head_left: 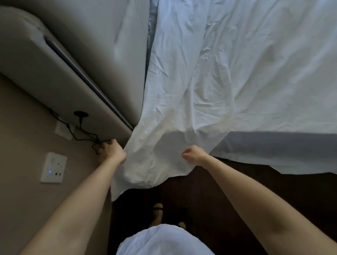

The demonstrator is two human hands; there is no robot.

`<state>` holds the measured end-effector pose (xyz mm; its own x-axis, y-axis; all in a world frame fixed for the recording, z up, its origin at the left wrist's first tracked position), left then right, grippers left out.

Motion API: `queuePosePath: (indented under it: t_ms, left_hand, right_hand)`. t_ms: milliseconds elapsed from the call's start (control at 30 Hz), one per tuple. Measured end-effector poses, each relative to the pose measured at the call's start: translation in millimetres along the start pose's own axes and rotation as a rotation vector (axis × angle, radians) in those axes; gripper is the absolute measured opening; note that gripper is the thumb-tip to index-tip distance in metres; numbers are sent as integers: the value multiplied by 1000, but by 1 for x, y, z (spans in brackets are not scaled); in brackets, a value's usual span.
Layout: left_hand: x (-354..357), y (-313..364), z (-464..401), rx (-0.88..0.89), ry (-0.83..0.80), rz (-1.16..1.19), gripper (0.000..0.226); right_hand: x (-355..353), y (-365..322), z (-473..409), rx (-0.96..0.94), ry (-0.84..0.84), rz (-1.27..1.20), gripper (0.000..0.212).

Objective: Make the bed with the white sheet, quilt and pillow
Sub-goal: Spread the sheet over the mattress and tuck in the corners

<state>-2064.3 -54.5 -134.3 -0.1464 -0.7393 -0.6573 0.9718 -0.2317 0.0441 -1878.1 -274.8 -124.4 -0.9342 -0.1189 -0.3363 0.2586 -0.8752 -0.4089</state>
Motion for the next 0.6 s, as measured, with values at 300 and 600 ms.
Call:
queuePosePath:
  t_ms: [300,600]
  left_hand:
    - [-4,165,39,474,-251,-8,49]
    - [42,401,141,846,-358,-111,31]
  right_hand:
    - [-69,42,43,-5,144,-175,34]
    - [-196,200,122,15,370,-401,39]
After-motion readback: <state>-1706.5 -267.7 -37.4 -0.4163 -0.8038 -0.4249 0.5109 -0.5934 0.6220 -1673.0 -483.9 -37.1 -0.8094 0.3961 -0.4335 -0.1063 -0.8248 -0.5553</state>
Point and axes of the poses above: each hand's wrist, its own z-axis away from the middle knuckle, its own x-axis out of the palm, y = z × x, the point moved 2 cm from there along -z, towards the middle knuckle, and after that the axes turned 14 degrees about -y, right-handed, at the moved point
